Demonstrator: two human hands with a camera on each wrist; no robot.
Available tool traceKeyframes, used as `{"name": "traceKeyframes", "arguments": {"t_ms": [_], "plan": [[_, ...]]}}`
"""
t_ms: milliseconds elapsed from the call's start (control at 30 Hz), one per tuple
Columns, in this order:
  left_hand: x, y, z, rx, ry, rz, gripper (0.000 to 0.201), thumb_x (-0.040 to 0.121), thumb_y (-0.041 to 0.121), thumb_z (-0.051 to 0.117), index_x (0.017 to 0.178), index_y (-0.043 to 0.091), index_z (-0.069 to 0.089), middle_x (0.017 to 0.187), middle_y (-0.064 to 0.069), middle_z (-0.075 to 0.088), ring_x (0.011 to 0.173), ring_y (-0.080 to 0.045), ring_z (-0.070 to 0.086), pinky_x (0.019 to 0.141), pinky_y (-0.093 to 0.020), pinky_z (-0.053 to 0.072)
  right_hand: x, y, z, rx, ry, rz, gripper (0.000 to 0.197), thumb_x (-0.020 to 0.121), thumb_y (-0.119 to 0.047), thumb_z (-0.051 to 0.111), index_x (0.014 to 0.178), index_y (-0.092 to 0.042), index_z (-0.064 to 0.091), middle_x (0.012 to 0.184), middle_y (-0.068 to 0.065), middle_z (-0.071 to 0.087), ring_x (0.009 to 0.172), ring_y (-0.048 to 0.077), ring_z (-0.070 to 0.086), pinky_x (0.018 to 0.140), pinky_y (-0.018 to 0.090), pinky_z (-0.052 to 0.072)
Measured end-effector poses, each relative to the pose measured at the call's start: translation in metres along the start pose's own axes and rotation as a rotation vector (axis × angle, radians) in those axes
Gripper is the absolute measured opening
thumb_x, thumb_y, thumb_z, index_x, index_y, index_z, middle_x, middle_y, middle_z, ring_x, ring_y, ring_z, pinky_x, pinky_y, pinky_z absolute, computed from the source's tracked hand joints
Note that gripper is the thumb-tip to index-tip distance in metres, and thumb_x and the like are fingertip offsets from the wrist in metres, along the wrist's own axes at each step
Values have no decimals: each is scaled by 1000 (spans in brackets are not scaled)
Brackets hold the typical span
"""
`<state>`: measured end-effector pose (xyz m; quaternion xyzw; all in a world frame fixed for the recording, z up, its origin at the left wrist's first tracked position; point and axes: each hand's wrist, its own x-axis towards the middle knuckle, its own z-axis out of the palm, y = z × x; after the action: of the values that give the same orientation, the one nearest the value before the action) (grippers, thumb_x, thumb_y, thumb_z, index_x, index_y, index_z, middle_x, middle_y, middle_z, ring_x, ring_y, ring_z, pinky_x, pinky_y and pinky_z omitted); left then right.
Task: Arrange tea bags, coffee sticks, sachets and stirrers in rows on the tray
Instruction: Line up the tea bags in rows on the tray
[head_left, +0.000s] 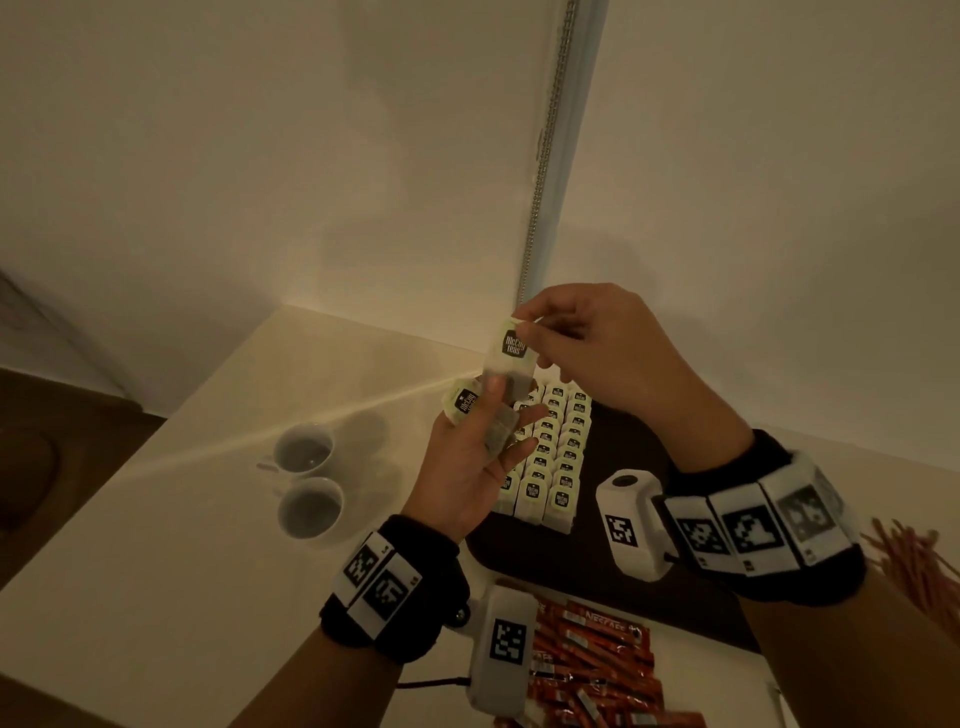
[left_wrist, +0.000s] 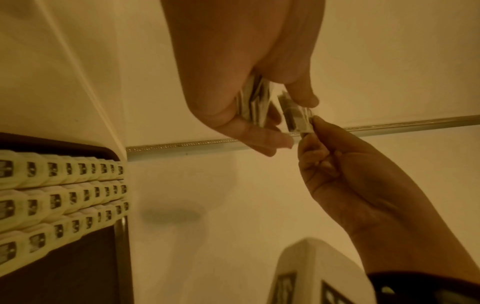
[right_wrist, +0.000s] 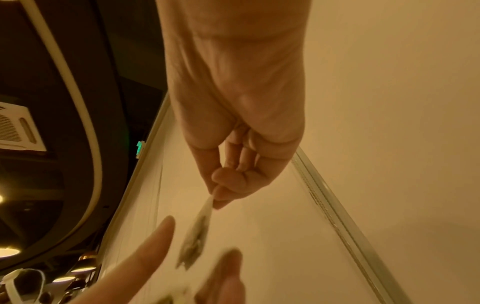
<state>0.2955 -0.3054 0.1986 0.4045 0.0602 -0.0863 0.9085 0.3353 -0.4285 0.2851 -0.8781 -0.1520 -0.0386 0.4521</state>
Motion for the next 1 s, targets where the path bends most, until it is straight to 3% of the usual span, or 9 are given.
{"name": "traceKeyframes", "arguments": {"t_ms": [100,233,300,367,500,633,767,867,1000], "plan": [[5,-3,-24,-29,111,-13,43,77,46,58,107,15,61,103,-5,71,86,-17,68,58,-22,54,-5,25,8,-46,-14,13,9,87,-21,64,94,-22,70,83,-9,68,69,1,61,60,9,47],[13,7,-59,-151,267,-38,46,89,53,48,106,12,59,102,-10,72,88,-22,71,60,-24,57,-19,82,40,-158,-163,143,17,90,-13,60,105,-14,68,93,-4,64,75,0,56,60,3,43],[17,14,-69,-133,276,-29,49,92,57,40,104,14,60,99,-8,73,89,-21,71,61,-23,56,-27,114,62,-222,-279,228,20,92,-11,57,109,-10,66,102,2,65,80,5,55,63,3,42],[18,20,-74,-82,268,-24,57,93,62,30,104,16,62,95,-5,74,87,-19,72,59,-21,55,-35,142,82,-229,-391,305,22,93,-11,55,112,-8,64,111,8,65,88,9,55,75,11,42],[18,23,-78,-29,242,-34,71,90,69,19,106,15,63,97,-6,74,86,-20,72,59,-21,55,-43,178,113,-267,-534,366,24,91,-10,58,114,-7,63,118,9,61,105,16,56,82,16,38],[16,21,-83,-23,224,-60,80,88,73,13,109,13,62,101,-10,73,88,-23,72,60,-23,56,-41,192,130,-218,-411,440,19,89,-9,60,108,-4,62,111,11,63,102,21,58,79,19,43],[16,21,-89,-15,223,-73,85,87,74,7,114,13,60,103,-12,73,89,-25,71,62,-24,57,-35,200,138,-200,-299,451,14,88,-6,61,100,-1,63,106,12,65,98,19,59,76,16,38],[18,21,-91,-11,226,-83,87,87,74,5,121,13,56,102,-13,73,90,-27,71,60,-24,57,-32,202,141,-206,-270,448,14,88,-5,61,100,0,63,105,12,65,93,16,57,75,15,37],[20,18,-91,57,234,-115,89,86,74,2,125,13,54,101,-13,73,90,-29,71,58,-25,56,-30,207,145,-232,-278,445,14,87,-5,61,99,0,64,105,13,66,98,22,60,77,17,39]]}}
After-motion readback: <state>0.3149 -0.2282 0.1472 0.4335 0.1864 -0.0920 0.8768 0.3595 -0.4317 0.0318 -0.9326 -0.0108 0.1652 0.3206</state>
